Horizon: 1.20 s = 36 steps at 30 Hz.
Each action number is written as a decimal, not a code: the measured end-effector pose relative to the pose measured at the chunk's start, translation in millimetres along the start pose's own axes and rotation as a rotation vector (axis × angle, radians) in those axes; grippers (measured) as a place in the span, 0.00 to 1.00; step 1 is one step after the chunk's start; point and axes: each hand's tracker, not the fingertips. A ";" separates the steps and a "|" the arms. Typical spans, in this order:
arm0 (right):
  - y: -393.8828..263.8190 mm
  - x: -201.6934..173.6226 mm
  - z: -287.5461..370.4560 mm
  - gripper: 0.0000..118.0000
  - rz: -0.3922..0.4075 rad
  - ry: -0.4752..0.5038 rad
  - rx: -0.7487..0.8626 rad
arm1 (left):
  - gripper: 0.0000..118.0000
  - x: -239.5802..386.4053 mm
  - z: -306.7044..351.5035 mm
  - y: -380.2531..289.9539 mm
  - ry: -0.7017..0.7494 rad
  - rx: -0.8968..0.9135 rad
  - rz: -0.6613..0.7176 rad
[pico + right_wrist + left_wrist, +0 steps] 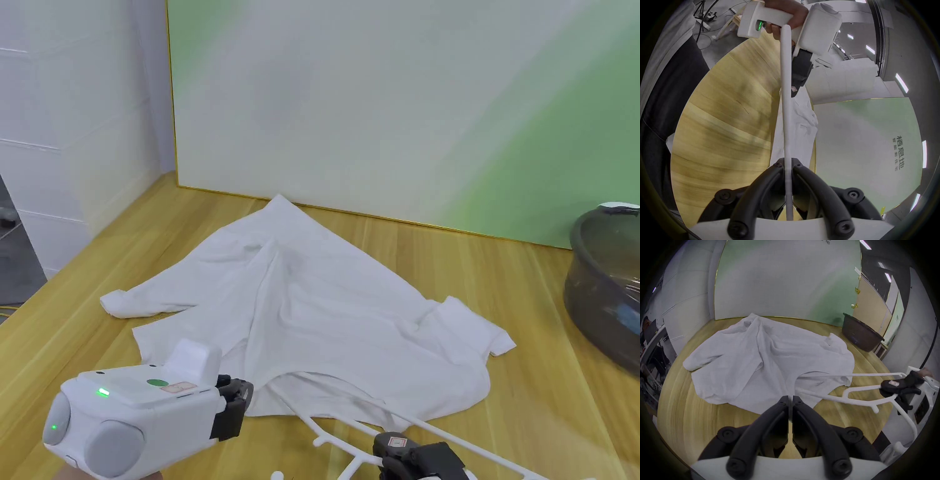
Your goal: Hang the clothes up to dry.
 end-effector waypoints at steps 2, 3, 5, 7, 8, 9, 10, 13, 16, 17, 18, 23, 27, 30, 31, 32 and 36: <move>0.0 -0.9 0.7 0.05 0.003 -0.008 0.006 | 0.04 2.2 3.1 -2.4 0.000 0.005 0.001; 0.3 -0.5 1.3 0.05 -0.003 -0.003 0.009 | 0.04 1.5 2.6 -2.2 -0.003 0.005 0.012; 0.5 -0.5 2.1 0.05 -0.011 -0.008 0.011 | 0.04 0.8 0.9 -2.9 -0.002 0.002 0.018; 0.3 -0.3 2.4 0.05 -0.010 -0.009 0.012 | 0.04 -0.5 -0.2 -3.0 -0.002 0.001 0.023; 0.2 0.5 2.6 0.05 -0.011 -0.010 0.013 | 0.04 -0.7 0.3 -2.8 -0.008 0.002 0.028; 0.5 3.1 3.3 0.05 -0.012 -0.012 0.014 | 0.04 -0.5 1.2 -2.2 -0.013 0.007 0.032; 0.6 7.2 5.2 0.05 -0.011 -0.027 0.023 | 0.04 -0.1 2.5 -1.3 -0.015 0.011 0.032; 2.9 26.7 10.2 0.05 -0.038 -0.073 0.026 | 0.04 1.3 7.9 2.3 -0.024 0.029 0.034; 3.8 39.6 13.2 0.05 -0.047 -0.091 0.033 | 0.04 2.8 12.6 6.5 -0.029 0.052 0.035; 3.6 39.8 12.8 0.05 -0.042 -0.097 0.034 | 0.04 3.1 13.3 8.0 -0.029 0.055 0.036; 3.5 40.1 11.8 0.05 -0.037 -0.094 0.030 | 0.04 3.0 14.1 9.0 -0.032 0.060 0.039; 0.2 48.4 9.2 0.05 -0.155 -0.027 0.046 | 0.04 4.9 15.8 9.6 -0.038 0.064 0.032; -16.4 75.7 1.8 0.05 -0.526 0.167 0.066 | 0.04 4.5 16.5 9.3 -0.040 0.064 0.030; -36.6 97.9 -5.9 0.05 -0.813 0.352 0.085 | 0.04 4.1 16.6 9.4 -0.041 0.062 0.030; -44.7 104.4 -8.4 0.05 -0.922 0.417 0.095 | 0.04 4.1 16.6 9.4 -0.042 0.062 0.030; -52.5 109.1 -11.1 0.05 -1.017 0.470 0.108 | 0.04 4.3 16.5 9.4 -0.045 0.062 0.027; -71.5 116.6 -20.6 0.05 -1.134 0.542 0.107 | 0.04 5.7 16.8 9.8 -0.054 0.065 0.025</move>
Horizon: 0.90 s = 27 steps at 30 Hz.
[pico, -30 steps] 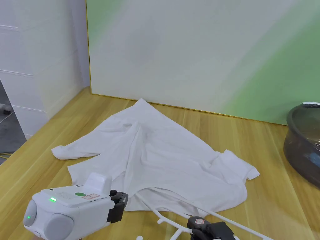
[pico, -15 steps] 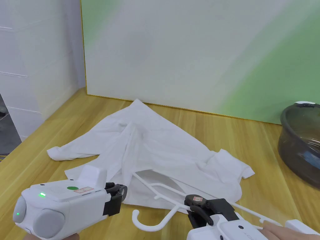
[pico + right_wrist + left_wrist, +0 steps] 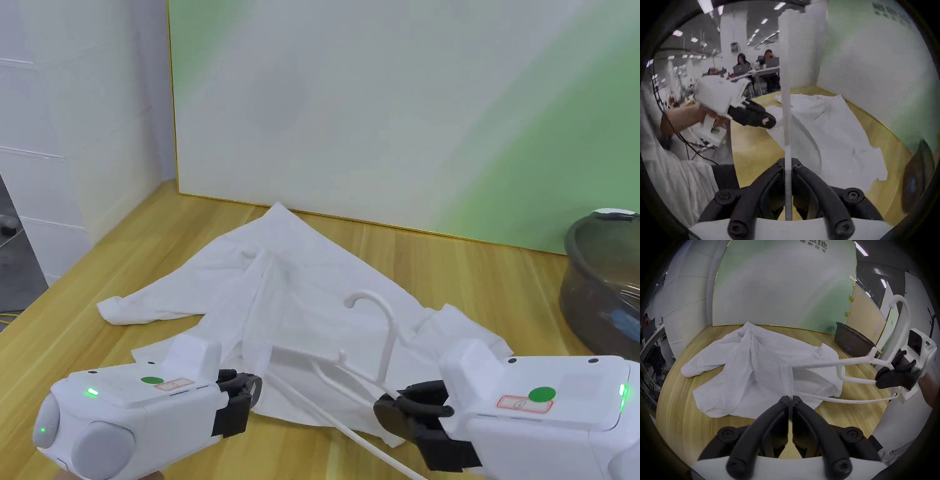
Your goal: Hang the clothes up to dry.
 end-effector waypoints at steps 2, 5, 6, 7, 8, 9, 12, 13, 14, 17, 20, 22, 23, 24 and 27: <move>-1.1 5.5 -0.2 0.05 -0.009 0.010 0.009 | 0.04 0.3 -0.3 0.4 -0.007 -0.001 0.004; -2.2 6.3 -4.5 0.05 0.010 0.014 -0.004 | 0.04 1.2 -0.6 0.7 -0.012 -0.004 0.002; -2.0 6.9 -5.8 0.05 0.015 0.023 -0.009 | 0.04 2.4 -0.1 0.9 -0.012 -0.005 0.000; -1.3 9.3 -8.2 0.05 0.004 0.039 -0.006 | 0.04 3.0 0.1 0.9 -0.015 -0.008 -0.001; -0.5 10.1 -10.4 0.05 0.002 0.046 -0.006 | 0.04 3.2 0.1 0.9 -0.018 -0.008 -0.002; 0.2 10.2 -13.1 0.05 0.008 0.045 -0.001 | 0.04 3.1 0.3 1.0 -0.020 -0.007 0.001; 4.7 15.2 -25.8 0.05 0.011 0.056 0.006 | 0.04 2.2 0.2 2.0 -0.023 -0.003 0.016; 5.5 16.1 -30.6 0.05 0.005 0.064 0.012 | 0.04 1.9 0.4 2.5 -0.026 -0.001 0.023; 6.8 17.0 -35.8 0.05 -0.004 0.072 0.016 | 0.04 1.6 0.7 3.3 -0.029 0.000 0.030; 10.0 18.2 -52.6 0.05 0.020 0.083 0.030 | 0.04 2.1 2.2 6.7 -0.033 0.005 0.038; 14.3 23.1 -70.2 0.05 0.011 0.107 0.033 | 0.04 4.8 5.5 11.2 -0.052 0.014 0.041; 17.4 25.4 -81.7 0.05 0.006 0.107 0.033 | 0.04 7.7 8.4 14.6 -0.064 0.025 0.040; 18.4 26.9 -86.0 0.05 -0.001 0.107 0.031 | 0.04 9.1 9.6 16.1 -0.070 0.028 0.040; 18.9 28.0 -89.9 0.05 0.000 0.109 0.039 | 0.04 10.6 11.3 17.4 -0.075 0.032 0.041; 21.9 31.2 -99.3 0.05 -0.022 0.122 0.064 | 0.04 15.0 15.6 19.6 -0.101 0.047 0.038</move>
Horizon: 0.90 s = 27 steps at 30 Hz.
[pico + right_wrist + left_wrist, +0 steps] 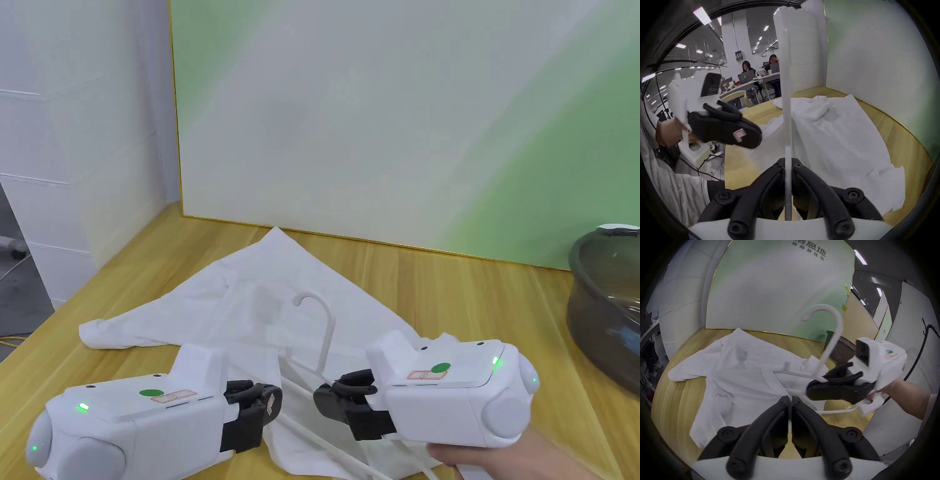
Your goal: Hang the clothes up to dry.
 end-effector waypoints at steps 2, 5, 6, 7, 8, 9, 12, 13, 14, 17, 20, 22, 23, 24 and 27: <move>0.4 1.3 -6.4 0.05 -0.004 0.007 0.011 | 0.04 4.8 0.3 1.2 -0.003 0.002 -0.015; 1.0 1.5 -15.9 0.05 -0.011 0.002 0.023 | 0.04 7.8 -0.7 2.3 -0.005 0.004 -0.024; 1.0 1.2 -18.4 0.05 -0.014 0.001 0.024 | 0.04 7.3 -1.2 2.4 -0.010 0.002 -0.021; 0.5 0.3 -20.2 0.05 -0.012 -0.004 0.030 | 0.04 6.3 -2.2 2.1 -0.008 0.002 -0.017; 0.2 0.2 -21.7 0.05 -0.012 -0.004 0.033 | 0.04 5.3 -2.7 1.8 -0.006 0.003 -0.013; 0.1 0.0 -22.5 0.05 -0.016 -0.006 0.035 | 0.04 4.2 -2.9 1.6 -0.002 0.004 -0.009; -2.1 -3.8 -19.2 0.05 -0.001 -0.017 0.040 | 0.04 -4.8 1.8 4.8 0.002 0.037 0.048; -2.5 -5.7 -16.8 0.05 0.010 -0.026 0.042 | 0.04 -10.2 3.7 8.6 -0.011 0.048 0.090; -2.9 -7.3 -14.2 0.05 0.014 -0.029 0.045 | 0.04 -16.2 5.3 13.2 -0.023 0.063 0.127; -4.0 -18.6 -5.1 0.05 0.084 -0.042 0.057 | 0.03 -29.6 11.6 32.7 -0.057 0.113 0.191; -3.3 -28.2 -0.8 0.05 0.118 -0.049 0.058 | 0.03 -31.9 16.3 55.1 -0.068 0.140 0.195; -0.6 -31.2 0.8 0.05 0.127 -0.059 0.067 | 0.03 -26.6 20.6 65.2 -0.107 0.157 0.189; 1.3 -32.1 1.6 0.05 0.127 -0.066 0.080 | 0.03 -19.9 23.3 67.9 -0.132 0.155 0.176; 4.1 -31.1 2.2 0.05 0.115 -0.068 0.089 | 0.03 -12.7 26.0 68.4 -0.156 0.150 0.145; 11.0 -30.0 7.3 0.05 0.100 -0.063 0.137 | 0.03 -1.1 31.2 61.7 -0.200 0.126 0.108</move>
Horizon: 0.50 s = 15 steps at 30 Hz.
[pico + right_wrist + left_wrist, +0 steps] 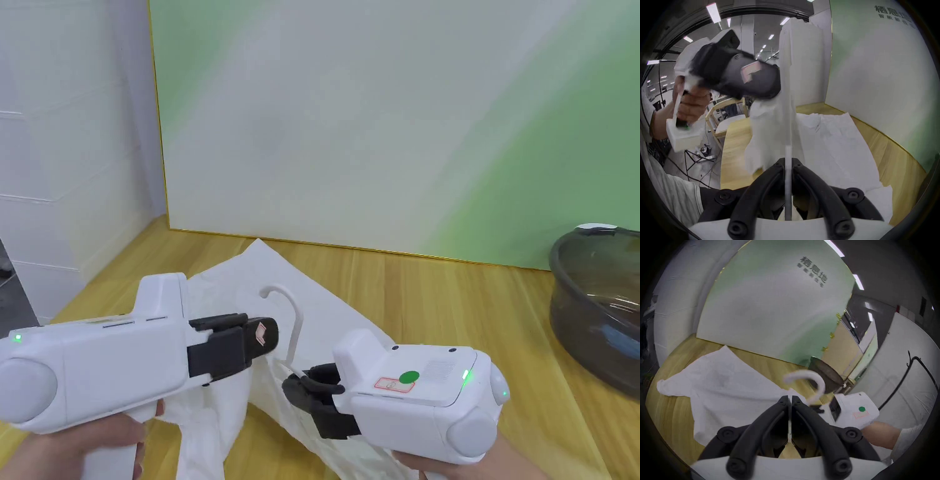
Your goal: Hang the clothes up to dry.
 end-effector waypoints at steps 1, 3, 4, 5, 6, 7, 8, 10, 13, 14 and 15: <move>2.5 1.9 2.1 0.05 -0.017 0.000 0.018 | 0.03 3.3 2.3 -4.3 -0.020 -0.005 -0.019; 6.1 3.8 10.6 0.05 -0.051 0.016 0.060 | 0.03 10.7 5.9 -13.1 -0.022 -0.040 -0.093; 6.7 4.7 16.6 0.05 -0.071 0.032 0.085 | 0.03 13.8 8.9 -18.5 -0.005 -0.049 -0.126; 7.0 5.8 23.2 0.05 -0.088 0.034 0.105 | 0.03 15.2 10.7 -23.5 0.012 -0.068 -0.160; 6.8 6.2 30.2 0.05 -0.106 0.037 0.131 | 0.03 15.5 12.3 -29.0 0.039 -0.077 -0.177; 5.3 5.4 37.7 0.05 -0.104 0.045 0.146 | 0.03 15.9 12.9 -34.2 0.083 -0.081 -0.206; 4.3 4.7 44.1 0.05 -0.113 0.046 0.153 | 0.03 14.8 14.2 -37.3 0.105 -0.083 -0.224; 0.4 0.4 54.8 0.05 -0.115 0.050 0.170 | 0.07 14.7 13.6 -42.0 0.101 -0.081 -0.237; -4.6 -4.4 69.2 0.05 -0.141 0.053 0.199 | 0.77 23.4 16.0 -41.9 0.118 -0.056 -0.360; -5.5 -3.3 74.9 0.05 -0.148 0.067 0.205 | 0.96 28.4 16.6 -41.6 0.140 -0.055 -0.426; -7.0 -3.2 81.8 0.05 -0.145 0.054 0.214 | 0.94 33.1 19.4 -40.0 0.151 -0.042 -0.496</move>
